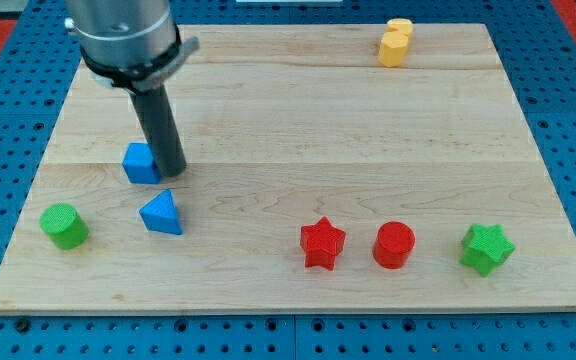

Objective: Move blue blocks to the center left of the board

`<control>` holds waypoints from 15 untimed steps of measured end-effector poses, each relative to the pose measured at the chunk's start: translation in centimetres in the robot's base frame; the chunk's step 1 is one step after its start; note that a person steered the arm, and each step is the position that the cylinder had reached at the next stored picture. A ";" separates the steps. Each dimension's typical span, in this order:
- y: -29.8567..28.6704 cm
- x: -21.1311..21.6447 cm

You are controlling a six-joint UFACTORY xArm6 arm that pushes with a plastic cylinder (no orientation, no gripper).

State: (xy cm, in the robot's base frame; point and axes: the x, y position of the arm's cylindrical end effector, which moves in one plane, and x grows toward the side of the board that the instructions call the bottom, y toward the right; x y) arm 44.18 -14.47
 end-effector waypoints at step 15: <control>-0.1 3.3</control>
State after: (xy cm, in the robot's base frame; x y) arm 47.43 -14.57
